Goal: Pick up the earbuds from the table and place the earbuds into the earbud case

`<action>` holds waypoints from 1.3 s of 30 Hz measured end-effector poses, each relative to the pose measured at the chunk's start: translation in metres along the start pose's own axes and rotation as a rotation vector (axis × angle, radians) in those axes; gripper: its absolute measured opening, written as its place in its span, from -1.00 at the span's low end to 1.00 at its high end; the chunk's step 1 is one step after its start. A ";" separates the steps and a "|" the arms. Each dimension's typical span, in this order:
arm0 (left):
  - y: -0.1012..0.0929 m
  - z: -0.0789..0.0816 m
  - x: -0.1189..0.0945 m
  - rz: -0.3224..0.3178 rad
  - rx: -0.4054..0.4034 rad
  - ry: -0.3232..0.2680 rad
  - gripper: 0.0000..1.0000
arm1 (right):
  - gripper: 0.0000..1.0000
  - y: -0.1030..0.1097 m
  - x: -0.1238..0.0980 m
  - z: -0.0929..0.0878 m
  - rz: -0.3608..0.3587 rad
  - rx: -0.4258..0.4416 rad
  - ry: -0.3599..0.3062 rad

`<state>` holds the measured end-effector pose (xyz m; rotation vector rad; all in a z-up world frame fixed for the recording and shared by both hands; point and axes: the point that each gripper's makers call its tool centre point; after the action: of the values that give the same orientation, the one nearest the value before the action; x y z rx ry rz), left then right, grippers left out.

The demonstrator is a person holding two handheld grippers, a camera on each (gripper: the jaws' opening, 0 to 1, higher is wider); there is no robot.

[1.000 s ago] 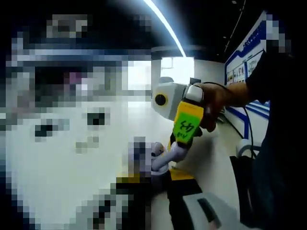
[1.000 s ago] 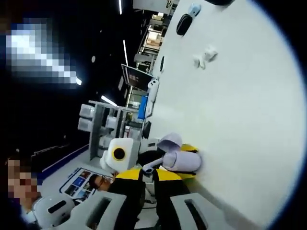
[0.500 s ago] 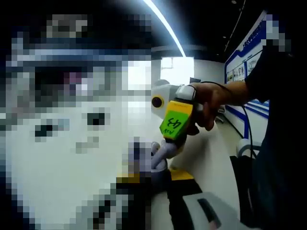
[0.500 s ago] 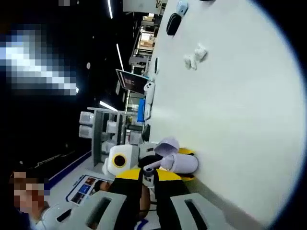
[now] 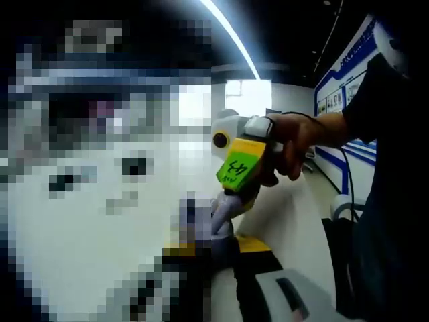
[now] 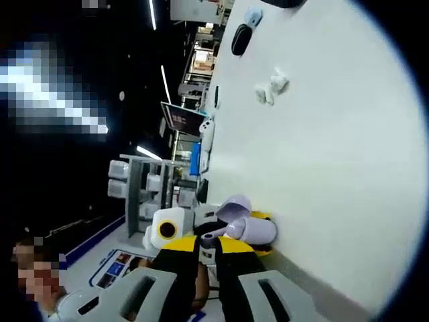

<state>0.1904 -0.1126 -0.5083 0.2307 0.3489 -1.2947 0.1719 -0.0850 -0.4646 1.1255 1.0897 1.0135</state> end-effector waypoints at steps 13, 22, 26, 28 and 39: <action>-0.001 0.000 0.000 0.003 0.017 -0.001 -0.61 | -0.80 0.002 -0.004 0.003 -0.069 0.067 -0.125; -0.001 0.001 0.002 0.004 0.022 0.000 -0.61 | -0.82 0.001 -0.006 0.008 -0.094 0.047 -0.143; 0.000 0.003 0.003 0.003 0.020 0.000 -0.61 | -0.82 0.004 -0.010 0.003 -0.137 -0.086 -0.125; 0.001 0.003 0.002 0.001 0.020 0.000 -0.61 | -0.82 0.008 -0.011 0.001 -0.140 -0.130 -0.116; 0.002 0.002 0.002 0.002 0.008 0.003 -0.62 | -0.82 0.008 -0.019 -0.009 -0.204 -0.349 -0.081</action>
<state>0.1927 -0.1145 -0.5067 0.2398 0.3466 -1.2936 0.1595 -0.1012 -0.4551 0.7518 0.9000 0.9438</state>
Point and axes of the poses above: the point that each gripper's makers call its tool centre point, and the gripper's own axes: x roughly forward along the fingers, y roughly to its left, z roughly out of its top, and after that the axes turned 5 degrees about y, right-handed
